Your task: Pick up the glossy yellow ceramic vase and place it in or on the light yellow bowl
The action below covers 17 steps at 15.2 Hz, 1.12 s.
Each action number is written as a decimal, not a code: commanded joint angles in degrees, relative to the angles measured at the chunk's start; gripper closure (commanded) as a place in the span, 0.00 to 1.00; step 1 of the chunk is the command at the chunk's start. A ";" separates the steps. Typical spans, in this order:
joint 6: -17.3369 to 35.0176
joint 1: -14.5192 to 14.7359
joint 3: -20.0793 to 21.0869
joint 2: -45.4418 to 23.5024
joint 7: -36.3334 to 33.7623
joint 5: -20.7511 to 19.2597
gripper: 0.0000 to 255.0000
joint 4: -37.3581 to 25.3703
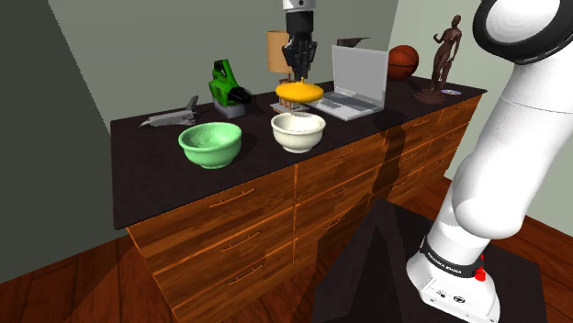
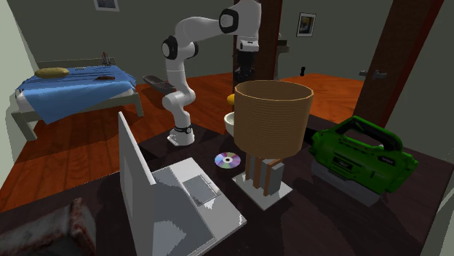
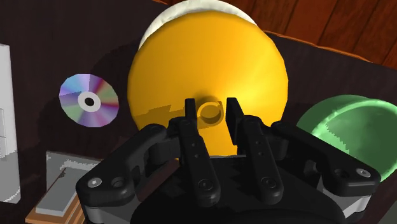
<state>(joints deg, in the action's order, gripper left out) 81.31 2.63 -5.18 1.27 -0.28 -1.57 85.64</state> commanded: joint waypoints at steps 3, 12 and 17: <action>3.54 0.04 0.04 1.29 -0.18 -0.10 1.00 4.79; 10.86 0.05 0.07 2.95 -0.44 -0.24 1.00 13.76; 11.69 0.05 0.07 3.06 -0.47 -0.25 1.00 14.70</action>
<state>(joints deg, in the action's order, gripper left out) 92.94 2.68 -5.11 4.31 -0.75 -1.82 100.30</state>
